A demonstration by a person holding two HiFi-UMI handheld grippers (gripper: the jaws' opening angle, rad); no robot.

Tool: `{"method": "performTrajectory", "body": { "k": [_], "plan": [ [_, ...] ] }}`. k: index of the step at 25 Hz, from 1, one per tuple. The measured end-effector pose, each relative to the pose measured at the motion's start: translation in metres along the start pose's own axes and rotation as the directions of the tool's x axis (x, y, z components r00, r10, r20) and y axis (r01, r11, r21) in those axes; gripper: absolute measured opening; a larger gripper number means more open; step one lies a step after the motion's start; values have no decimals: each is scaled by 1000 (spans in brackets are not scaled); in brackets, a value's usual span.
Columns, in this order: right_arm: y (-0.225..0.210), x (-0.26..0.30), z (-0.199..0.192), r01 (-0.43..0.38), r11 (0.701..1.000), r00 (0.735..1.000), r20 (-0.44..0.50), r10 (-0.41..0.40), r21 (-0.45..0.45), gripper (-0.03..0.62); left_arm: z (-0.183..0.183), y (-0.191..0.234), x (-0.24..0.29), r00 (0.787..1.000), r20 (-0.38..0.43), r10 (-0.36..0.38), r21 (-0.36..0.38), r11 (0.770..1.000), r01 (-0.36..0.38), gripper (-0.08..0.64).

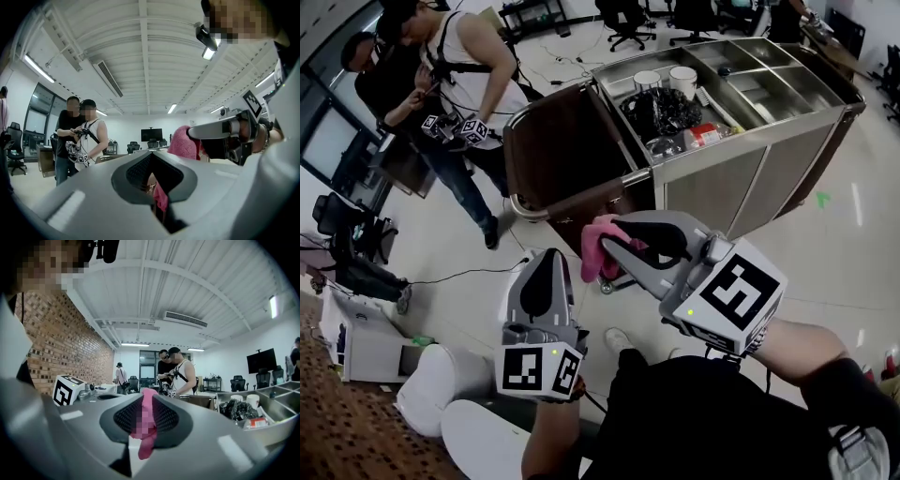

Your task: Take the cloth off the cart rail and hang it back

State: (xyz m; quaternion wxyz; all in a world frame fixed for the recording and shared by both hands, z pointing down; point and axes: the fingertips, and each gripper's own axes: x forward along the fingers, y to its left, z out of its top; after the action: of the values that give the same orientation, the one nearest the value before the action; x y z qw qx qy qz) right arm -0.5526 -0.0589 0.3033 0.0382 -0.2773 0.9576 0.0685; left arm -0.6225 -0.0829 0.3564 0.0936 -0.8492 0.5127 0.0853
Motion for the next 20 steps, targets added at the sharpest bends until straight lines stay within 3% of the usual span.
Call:
{"method": "performTrajectory", "body": {
  "k": [3,12,15,18,20],
  "plan": [
    [10,-15,-11,12,997,1000,-26,-10,73,54,1,-15,-9,1000,-7,-4,11,1000,4,3],
    [28,-24,-19,42,998,999,23,-43,50,54,8,-32,-30,999,-20,-37,11,999,37,3],
    [31,-21,-21,69,996,997,21,-70,53,54,12,-30,-35,998,-21,-57,2,998,57,3],
    [43,-17,-23,99,988,995,-36,-95,122,54,20,-28,-41,997,-17,-76,-4,997,76,3],
    [45,-13,-24,108,991,994,-21,-106,83,54,22,-26,-46,996,-14,-88,-9,996,88,3]
  ]
}}
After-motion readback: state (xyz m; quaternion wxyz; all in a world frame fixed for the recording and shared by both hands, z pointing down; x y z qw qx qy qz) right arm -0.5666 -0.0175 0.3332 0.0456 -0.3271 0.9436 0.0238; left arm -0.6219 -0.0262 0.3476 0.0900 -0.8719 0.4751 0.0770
